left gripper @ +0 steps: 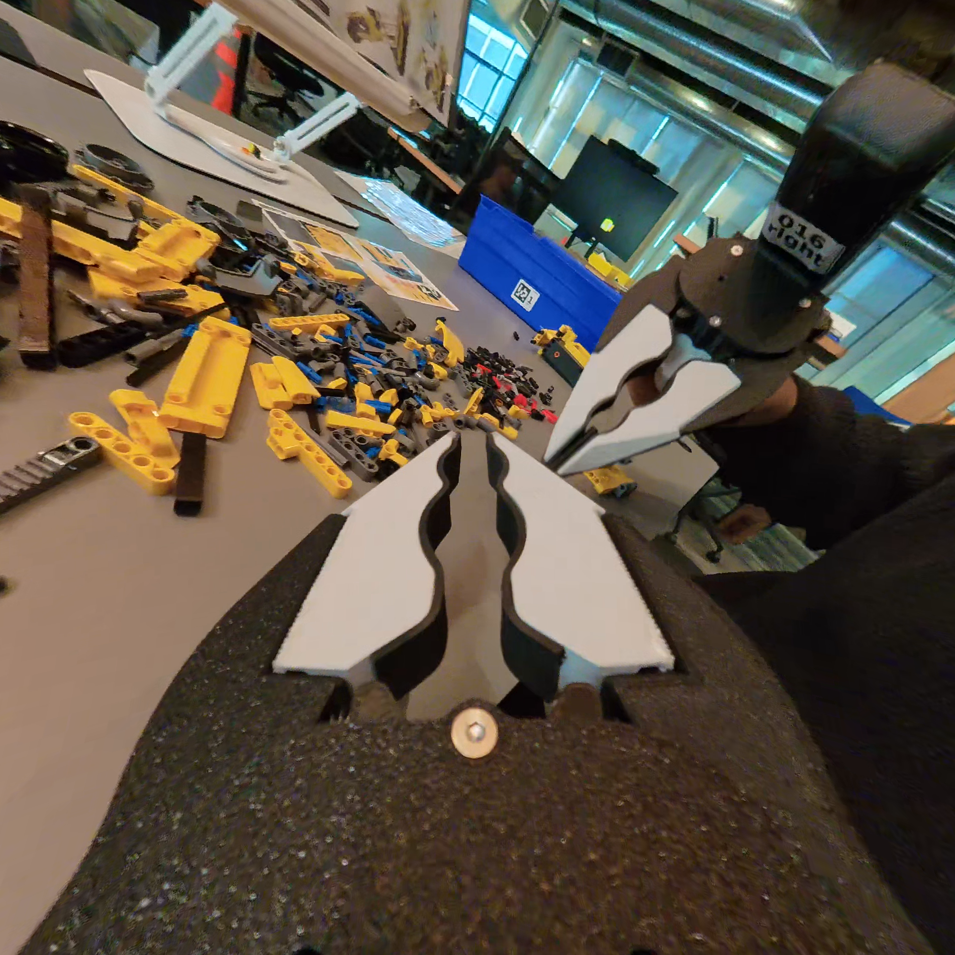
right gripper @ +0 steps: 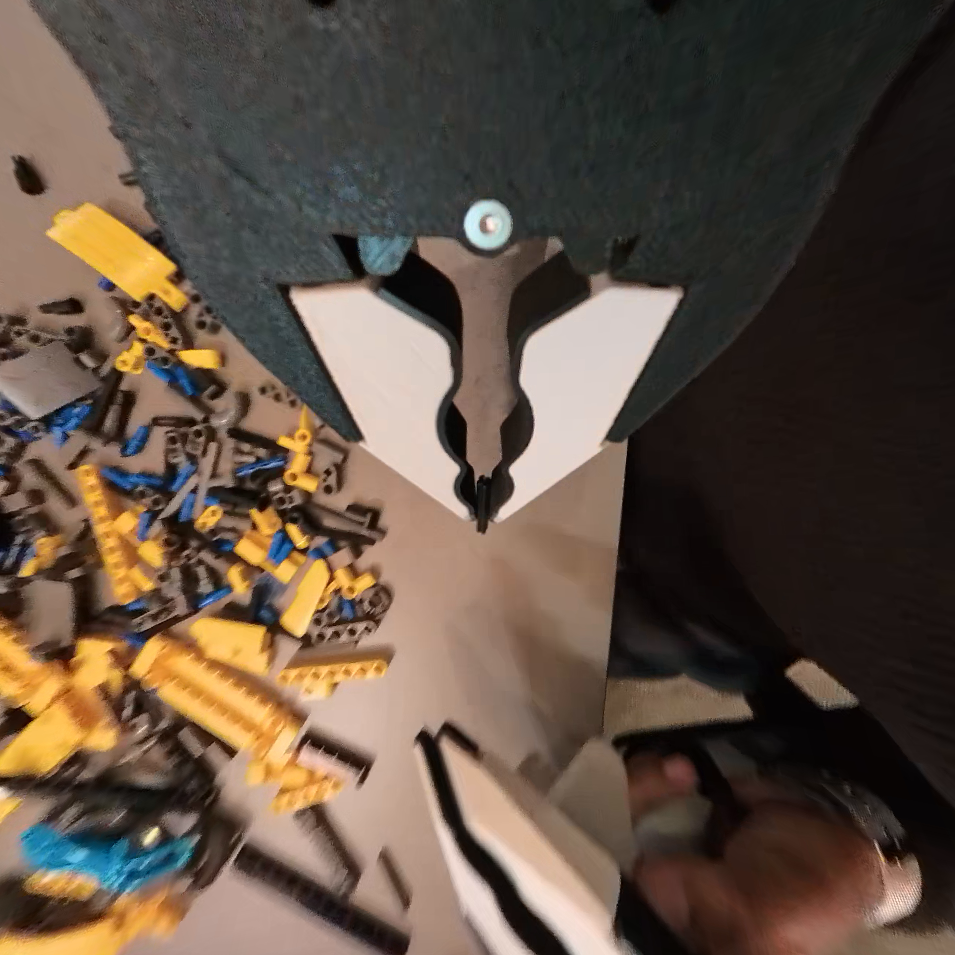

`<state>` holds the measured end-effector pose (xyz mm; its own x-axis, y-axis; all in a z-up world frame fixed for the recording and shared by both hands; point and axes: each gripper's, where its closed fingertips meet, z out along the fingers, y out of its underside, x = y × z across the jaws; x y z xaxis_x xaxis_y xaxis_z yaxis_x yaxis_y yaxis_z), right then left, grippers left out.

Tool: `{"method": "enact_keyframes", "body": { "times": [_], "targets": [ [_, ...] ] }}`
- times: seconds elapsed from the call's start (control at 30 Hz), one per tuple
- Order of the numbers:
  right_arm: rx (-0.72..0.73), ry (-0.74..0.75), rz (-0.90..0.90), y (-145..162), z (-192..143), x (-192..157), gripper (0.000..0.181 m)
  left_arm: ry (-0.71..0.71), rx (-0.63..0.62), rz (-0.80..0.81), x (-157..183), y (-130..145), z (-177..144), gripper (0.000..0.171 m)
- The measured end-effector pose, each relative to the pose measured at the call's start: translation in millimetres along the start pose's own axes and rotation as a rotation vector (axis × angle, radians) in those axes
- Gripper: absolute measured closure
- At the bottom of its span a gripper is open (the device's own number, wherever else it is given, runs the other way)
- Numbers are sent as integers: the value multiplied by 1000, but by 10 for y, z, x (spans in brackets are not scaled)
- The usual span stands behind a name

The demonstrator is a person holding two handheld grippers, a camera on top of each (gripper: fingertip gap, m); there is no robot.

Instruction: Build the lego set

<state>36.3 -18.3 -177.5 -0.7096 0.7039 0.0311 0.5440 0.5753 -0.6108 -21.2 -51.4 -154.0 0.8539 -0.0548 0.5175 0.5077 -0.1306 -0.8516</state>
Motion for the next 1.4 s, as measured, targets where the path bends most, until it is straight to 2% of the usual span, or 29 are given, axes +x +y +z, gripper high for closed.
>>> {"method": "enact_keyframes", "body": {
  "times": [0.23, 0.5, 0.73, 1.4],
  "targets": [
    [-280, -63, -159, 248, 146, -134, 177, -19, 74, 6, -112, -108, -155, 167],
    [-396, -111, -317, 194, 199, -130, 177, -37, 74, 6, -176, -98, -195, 169],
    [-447, -147, -327, 219, 242, -124, 177, -36, 71, 9, -181, -87, -191, 171],
    [-476, -157, -357, 206, 233, -127, 177, -26, 84, -5, -191, -101, -206, 171]
  ]
}}
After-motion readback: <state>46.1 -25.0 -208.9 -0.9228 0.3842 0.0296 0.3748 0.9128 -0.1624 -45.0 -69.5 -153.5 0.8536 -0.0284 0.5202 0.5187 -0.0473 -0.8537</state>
